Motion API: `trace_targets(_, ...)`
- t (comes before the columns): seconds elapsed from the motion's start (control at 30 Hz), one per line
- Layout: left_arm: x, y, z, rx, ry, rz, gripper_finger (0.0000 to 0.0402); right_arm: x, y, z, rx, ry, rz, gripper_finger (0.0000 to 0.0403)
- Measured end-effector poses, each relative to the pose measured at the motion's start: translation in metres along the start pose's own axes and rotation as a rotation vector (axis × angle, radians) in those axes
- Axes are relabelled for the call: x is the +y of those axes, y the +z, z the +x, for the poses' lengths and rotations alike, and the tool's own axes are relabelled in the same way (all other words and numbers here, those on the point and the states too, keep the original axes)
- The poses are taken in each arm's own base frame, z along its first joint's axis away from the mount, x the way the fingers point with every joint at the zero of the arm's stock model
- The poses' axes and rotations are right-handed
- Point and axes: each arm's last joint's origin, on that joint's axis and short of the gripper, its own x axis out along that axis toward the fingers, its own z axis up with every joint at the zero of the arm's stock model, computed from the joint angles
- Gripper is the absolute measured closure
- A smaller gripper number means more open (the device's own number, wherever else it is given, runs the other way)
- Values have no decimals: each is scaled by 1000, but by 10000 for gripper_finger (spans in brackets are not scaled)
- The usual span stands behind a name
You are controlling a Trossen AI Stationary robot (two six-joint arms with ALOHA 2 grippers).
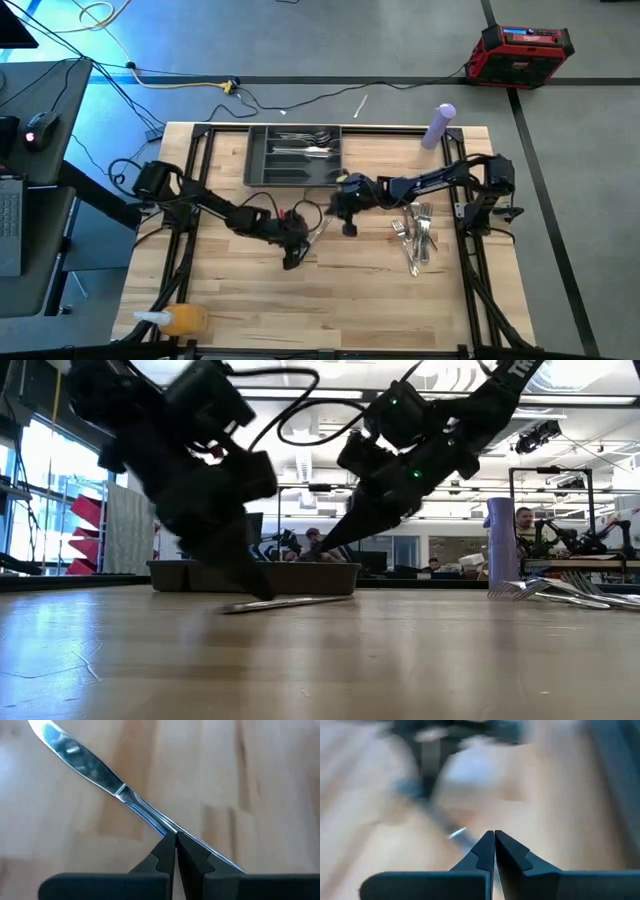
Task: Sort silverware
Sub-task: Put the silver knife into the organizing bin
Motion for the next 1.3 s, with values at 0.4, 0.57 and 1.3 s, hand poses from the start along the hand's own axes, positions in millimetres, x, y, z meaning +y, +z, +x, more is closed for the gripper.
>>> trace_targets(0.4,-20,0,-45,14,22,147,401,31,5,36,-203,109,-150,349)
trace_targets(0.57,-29,4,-66,-23,-32,101,401,16,15,44,-235,94,-194,281)
trace_targets(1.3,-21,-27,-38,280,30,63,401,3,-15,139,-115,292,-180,256)
